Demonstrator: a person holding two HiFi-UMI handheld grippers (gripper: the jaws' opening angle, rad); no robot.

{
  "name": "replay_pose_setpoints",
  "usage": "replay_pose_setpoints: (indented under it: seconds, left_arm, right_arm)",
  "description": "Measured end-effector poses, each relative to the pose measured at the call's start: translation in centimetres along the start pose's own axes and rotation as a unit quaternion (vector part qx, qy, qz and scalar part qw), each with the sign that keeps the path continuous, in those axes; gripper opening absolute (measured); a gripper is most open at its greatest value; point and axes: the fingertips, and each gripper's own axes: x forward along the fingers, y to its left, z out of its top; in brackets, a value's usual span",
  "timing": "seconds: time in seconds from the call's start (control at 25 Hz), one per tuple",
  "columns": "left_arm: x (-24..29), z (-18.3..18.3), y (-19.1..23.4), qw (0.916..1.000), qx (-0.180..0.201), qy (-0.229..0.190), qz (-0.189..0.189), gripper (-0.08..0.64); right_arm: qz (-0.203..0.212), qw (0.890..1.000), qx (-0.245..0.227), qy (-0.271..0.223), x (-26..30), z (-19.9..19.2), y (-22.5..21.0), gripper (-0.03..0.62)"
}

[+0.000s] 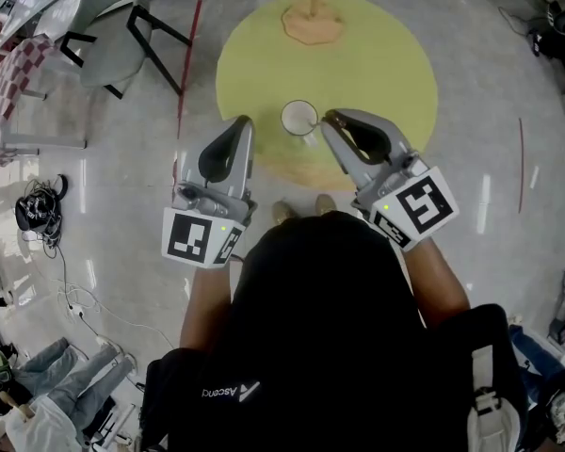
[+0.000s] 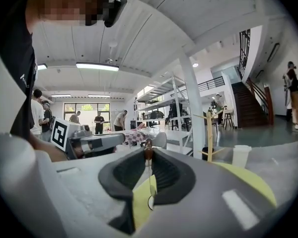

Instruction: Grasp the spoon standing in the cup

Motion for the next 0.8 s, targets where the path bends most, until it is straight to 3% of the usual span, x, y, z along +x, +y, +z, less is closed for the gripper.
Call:
replay_pose_setpoints:
  seconds: [0.8]
  left_arm:
    - [-0.5,0.3,-1.4,1.0000,0.006,0.000,0.005,0.009]
  right_arm:
    - [0.024,1.000,-0.003,-0.009,-1.1,0.2,0.4,0.041]
